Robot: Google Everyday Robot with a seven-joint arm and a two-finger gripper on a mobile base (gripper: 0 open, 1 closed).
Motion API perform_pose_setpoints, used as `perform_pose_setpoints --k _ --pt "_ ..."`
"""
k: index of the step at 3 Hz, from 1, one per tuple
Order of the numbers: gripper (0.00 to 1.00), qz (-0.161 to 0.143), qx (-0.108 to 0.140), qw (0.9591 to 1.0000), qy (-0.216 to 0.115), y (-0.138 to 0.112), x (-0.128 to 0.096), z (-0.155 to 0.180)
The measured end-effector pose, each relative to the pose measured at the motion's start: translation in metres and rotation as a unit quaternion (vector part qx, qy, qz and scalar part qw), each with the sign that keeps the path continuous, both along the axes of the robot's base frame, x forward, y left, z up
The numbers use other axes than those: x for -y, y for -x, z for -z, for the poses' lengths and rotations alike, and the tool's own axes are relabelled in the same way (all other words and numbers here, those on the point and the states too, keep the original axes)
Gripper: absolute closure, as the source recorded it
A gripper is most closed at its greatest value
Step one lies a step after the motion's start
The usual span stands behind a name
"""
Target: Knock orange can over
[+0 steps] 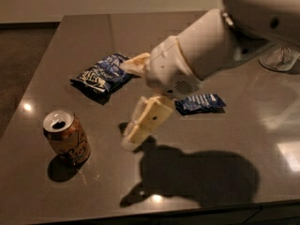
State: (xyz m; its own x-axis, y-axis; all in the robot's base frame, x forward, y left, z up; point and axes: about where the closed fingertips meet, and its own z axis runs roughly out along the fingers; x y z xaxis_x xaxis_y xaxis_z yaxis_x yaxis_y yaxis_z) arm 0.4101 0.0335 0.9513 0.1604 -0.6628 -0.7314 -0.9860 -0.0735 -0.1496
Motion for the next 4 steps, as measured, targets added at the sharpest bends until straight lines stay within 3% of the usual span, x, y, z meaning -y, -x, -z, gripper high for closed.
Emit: perform_pose_setpoints --k 1,2,4 --pt "0.0 -0.046 -0.009 0.9986 -0.024 0.012 -0.059 0.013" --pt "0.0 -0.066 -0.015 0.9974 -0.026 0.013 -0.104 0.028" --pt "0.0 -0.079 -0.034 0.9963 -0.007 0.014 -0.141 0.051"
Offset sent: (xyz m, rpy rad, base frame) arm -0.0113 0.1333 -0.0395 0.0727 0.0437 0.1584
